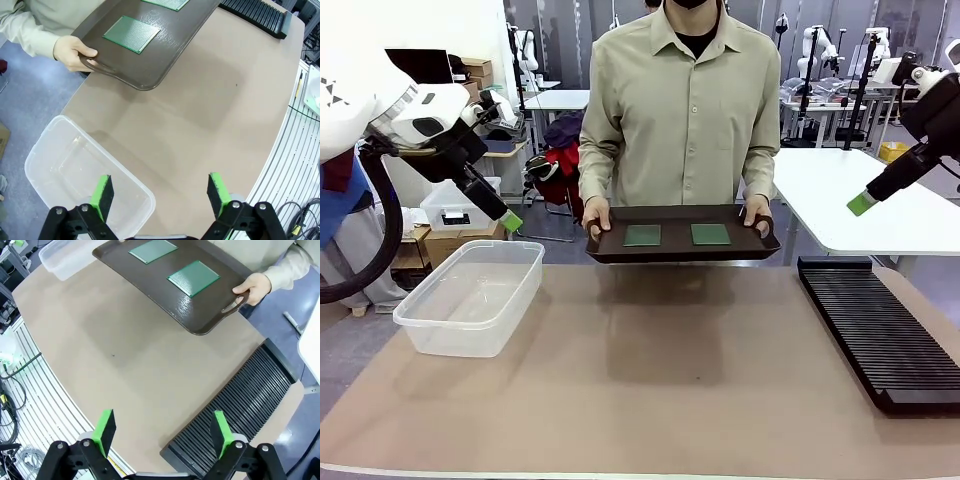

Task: Sort PCBs into racks and boxes based on the side picked up.
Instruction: Pick up the Blank PCB handed by the Human.

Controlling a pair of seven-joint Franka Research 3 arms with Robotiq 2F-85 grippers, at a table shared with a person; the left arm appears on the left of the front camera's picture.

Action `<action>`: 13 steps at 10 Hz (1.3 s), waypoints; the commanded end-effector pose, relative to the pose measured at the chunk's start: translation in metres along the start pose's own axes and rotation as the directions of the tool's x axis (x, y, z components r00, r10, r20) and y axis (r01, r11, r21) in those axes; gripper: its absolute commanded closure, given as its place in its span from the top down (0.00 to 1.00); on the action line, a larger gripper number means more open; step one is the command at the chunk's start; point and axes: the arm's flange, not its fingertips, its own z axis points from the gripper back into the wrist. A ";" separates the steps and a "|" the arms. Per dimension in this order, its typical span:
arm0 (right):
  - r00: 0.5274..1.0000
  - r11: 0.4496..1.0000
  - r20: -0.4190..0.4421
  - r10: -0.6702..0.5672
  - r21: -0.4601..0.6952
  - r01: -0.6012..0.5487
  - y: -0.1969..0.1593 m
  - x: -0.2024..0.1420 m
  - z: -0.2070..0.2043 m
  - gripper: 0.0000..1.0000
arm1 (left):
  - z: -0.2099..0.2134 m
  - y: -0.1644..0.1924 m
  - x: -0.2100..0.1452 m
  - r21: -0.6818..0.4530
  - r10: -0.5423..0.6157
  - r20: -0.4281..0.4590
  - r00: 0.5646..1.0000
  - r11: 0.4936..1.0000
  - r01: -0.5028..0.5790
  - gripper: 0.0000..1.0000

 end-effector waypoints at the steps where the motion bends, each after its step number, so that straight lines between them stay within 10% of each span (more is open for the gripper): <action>1: 1.000 1.000 -0.004 0.021 0.019 -0.021 -0.005 -0.002 0.006 1.00 | 0.006 0.000 0.001 -0.009 -0.018 -0.005 1.000 1.000 0.018 1.00; 8: 0.996 0.996 0.039 0.085 0.038 -0.086 -0.038 0.001 0.061 1.00 | 0.057 0.015 0.003 0.015 -0.189 0.070 0.980 0.982 0.188 1.00; 13: 0.979 0.997 0.185 0.079 0.004 -0.081 -0.076 -0.018 0.057 1.00 | 0.075 0.040 -0.006 0.082 -0.130 0.115 0.985 0.989 0.121 1.00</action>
